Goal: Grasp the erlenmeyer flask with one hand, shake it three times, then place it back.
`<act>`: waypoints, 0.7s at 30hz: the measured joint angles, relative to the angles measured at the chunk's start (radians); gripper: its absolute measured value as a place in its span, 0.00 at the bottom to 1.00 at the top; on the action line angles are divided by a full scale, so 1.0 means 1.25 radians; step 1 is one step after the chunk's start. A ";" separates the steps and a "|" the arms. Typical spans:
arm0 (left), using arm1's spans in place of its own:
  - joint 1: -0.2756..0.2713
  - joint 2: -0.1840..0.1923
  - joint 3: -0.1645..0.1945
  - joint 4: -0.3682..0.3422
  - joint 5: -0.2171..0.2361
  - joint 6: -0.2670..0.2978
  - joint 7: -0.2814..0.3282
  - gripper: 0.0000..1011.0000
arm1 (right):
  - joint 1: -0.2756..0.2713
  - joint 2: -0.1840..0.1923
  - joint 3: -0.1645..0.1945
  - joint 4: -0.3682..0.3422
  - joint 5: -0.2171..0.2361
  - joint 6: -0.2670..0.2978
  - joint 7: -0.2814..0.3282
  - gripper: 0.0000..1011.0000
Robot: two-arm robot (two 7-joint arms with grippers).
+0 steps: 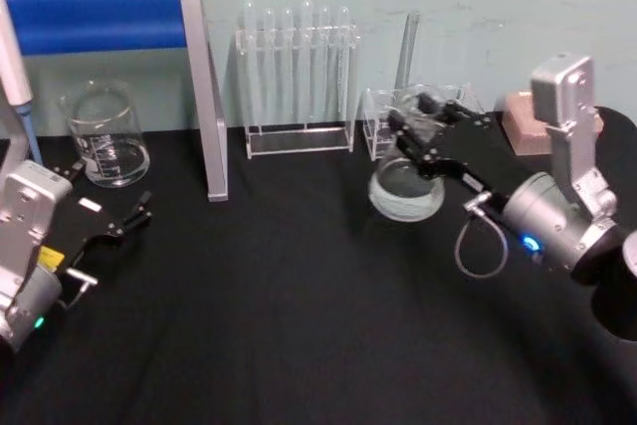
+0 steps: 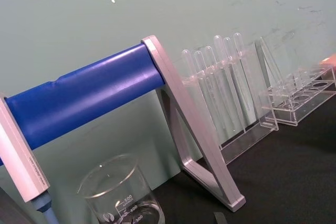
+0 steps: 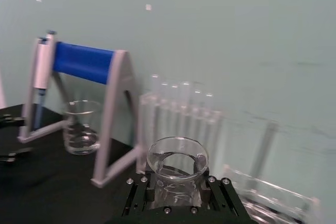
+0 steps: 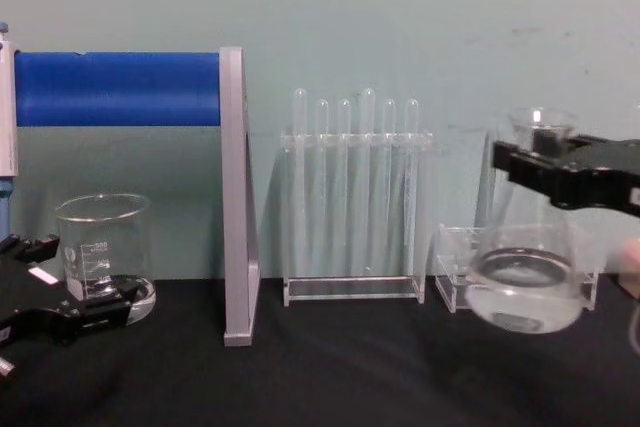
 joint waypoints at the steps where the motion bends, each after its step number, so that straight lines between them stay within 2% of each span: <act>1: 0.000 0.000 0.000 0.000 0.000 0.000 0.000 0.99 | -0.001 0.000 0.005 0.001 -0.001 0.000 -0.003 0.44; 6: 0.000 0.000 0.000 0.000 0.000 0.000 0.000 0.99 | -0.007 0.000 0.039 0.010 -0.007 0.001 -0.017 0.44; 12: 0.000 0.000 0.000 0.000 0.000 0.000 0.000 0.99 | -0.009 -0.005 0.061 0.016 -0.014 0.004 -0.019 0.44; 18: 0.000 0.000 0.000 0.000 0.000 0.000 0.000 0.99 | -0.008 -0.016 0.056 0.015 -0.019 0.008 -0.002 0.45; 21: 0.000 0.000 0.000 0.000 0.000 0.000 0.000 0.99 | -0.004 -0.025 0.036 0.009 -0.019 0.011 0.020 0.44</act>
